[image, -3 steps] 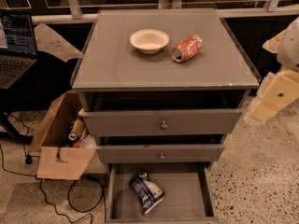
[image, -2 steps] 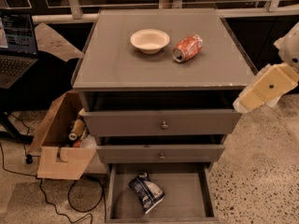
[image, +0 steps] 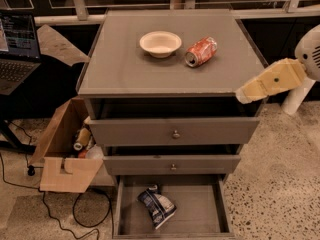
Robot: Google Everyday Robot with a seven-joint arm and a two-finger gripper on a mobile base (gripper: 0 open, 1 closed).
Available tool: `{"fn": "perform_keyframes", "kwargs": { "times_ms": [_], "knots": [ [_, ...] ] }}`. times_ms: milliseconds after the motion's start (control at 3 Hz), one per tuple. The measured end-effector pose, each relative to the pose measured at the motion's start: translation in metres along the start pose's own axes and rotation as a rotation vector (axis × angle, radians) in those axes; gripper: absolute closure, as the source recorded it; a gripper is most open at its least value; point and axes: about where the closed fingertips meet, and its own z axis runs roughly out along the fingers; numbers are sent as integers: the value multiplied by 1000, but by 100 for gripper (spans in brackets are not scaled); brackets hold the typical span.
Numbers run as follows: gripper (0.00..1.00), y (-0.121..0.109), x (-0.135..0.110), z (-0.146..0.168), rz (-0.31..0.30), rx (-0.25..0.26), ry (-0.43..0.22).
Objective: Pick blue chip bag from bottom drawer and place on counter
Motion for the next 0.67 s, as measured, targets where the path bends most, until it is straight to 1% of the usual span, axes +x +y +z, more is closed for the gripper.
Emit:
{"fn": "perform_keyframes", "kwargs": {
  "times_ms": [333, 667],
  "knots": [
    [0, 1, 1, 0, -3, -2, 3],
    [0, 12, 9, 6, -41, -47, 26]
  ]
}}
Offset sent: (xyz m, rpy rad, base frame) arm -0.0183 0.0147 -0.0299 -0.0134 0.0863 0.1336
